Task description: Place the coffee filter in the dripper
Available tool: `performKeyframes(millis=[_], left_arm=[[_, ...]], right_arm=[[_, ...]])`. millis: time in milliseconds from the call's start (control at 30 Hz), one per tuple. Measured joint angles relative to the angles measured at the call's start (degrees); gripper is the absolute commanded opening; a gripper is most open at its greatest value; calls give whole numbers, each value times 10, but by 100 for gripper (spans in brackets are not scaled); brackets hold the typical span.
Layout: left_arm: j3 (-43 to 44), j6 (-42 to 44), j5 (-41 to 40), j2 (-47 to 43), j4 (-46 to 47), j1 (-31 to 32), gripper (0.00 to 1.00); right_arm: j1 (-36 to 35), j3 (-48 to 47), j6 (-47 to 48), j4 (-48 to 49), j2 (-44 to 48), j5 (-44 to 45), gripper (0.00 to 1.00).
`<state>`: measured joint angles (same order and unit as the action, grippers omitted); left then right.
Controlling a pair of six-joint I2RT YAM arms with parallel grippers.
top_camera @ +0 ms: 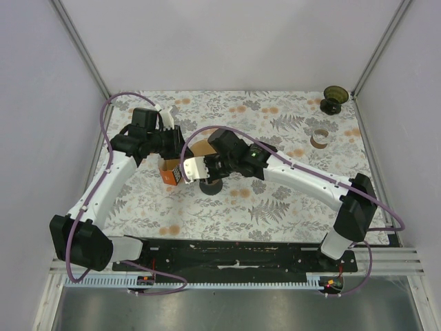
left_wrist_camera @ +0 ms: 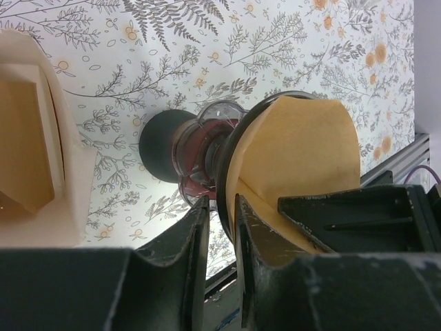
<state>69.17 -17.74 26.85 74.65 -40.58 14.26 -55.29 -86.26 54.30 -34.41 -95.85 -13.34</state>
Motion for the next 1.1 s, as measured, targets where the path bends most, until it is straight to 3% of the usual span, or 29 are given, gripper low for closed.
performKeyframes(millis=[133,367,500,600,667,733,833,967,1100], left_arm=[[0,0,0,0,0,0,27],[0,0,0,1,0,0,27],[0,0,2,1,0,1,26],[1,0,3,1,3,1,25],[1,0,3,1,2,1,25],[1,0,3,1,2,1,25],[1,0,2,1,1,1,25],[1,0,2,1,0,1,25],[1,0,2,1,0,1,25]], right_arm=[[0,0,4,-2,0,4,47],[-2,-3,4,-1,-31,13,28],[-3,-6,10,6,-42,19,8],[-4,-7,15,6,-42,27,4],[-5,-7,17,5,-42,27,10],[-5,-7,18,5,-42,28,35],[-5,-7,12,0,-42,31,58],[-7,-7,1,-3,-41,31,68],[-7,-7,-14,-3,-32,13,72]])
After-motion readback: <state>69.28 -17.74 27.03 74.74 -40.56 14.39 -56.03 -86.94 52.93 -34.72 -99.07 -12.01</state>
